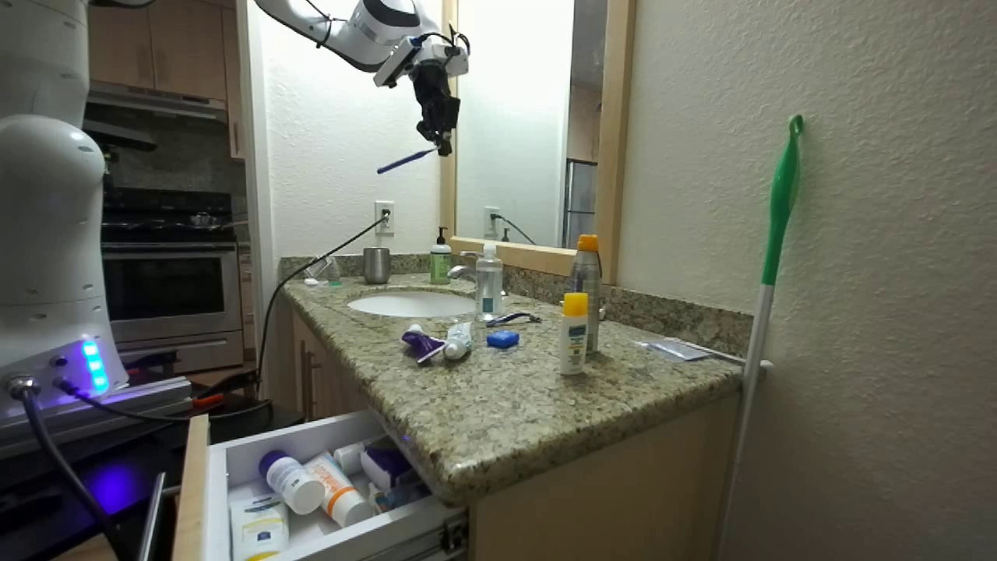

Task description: Move the purple tube of tooth paste to the right, move the blue object to the right, move the white tube to the right, remove the toothbrush from the silver cup and place it on the right side of the counter

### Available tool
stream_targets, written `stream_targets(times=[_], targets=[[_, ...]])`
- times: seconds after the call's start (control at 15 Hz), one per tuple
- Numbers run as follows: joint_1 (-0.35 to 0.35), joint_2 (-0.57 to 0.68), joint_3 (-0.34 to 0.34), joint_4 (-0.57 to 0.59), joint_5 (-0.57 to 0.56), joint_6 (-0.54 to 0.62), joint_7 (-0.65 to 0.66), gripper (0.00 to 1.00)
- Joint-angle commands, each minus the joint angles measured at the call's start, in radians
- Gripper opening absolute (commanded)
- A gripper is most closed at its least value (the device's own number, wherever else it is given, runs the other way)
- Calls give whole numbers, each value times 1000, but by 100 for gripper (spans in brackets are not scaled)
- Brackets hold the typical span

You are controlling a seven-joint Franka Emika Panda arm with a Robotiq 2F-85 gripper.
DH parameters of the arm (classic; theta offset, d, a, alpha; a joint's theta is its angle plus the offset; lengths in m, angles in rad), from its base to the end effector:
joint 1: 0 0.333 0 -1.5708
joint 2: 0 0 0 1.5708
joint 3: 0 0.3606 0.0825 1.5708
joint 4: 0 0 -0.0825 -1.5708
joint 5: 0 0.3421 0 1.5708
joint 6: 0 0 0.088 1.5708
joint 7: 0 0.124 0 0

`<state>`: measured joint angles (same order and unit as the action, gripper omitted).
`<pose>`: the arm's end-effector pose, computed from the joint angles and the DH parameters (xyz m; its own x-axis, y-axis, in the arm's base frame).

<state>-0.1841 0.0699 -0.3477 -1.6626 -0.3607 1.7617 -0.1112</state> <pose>0.4587 -0.3050 0.6017 0.9356 -0.3524 -0.0216 -0.3199 -0.8720 0.3706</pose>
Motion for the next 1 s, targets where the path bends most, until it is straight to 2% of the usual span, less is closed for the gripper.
stream_targets(times=[0.0, 0.27, 0.4, 0.53, 0.67, 0.93], targets=[[-74, -65, 9, -187, 41, -49, -59, 3], [-111, -103, 5, -417, 124, -75, -29, 3], [-127, -134, -5, -538, 208, -29, 28, 3], [-132, -164, -5, -669, 276, 109, 107, 3], [-123, -199, 9, -774, 272, 277, 189, 3], [-137, -218, 32, -911, 111, 587, 364, 3]])
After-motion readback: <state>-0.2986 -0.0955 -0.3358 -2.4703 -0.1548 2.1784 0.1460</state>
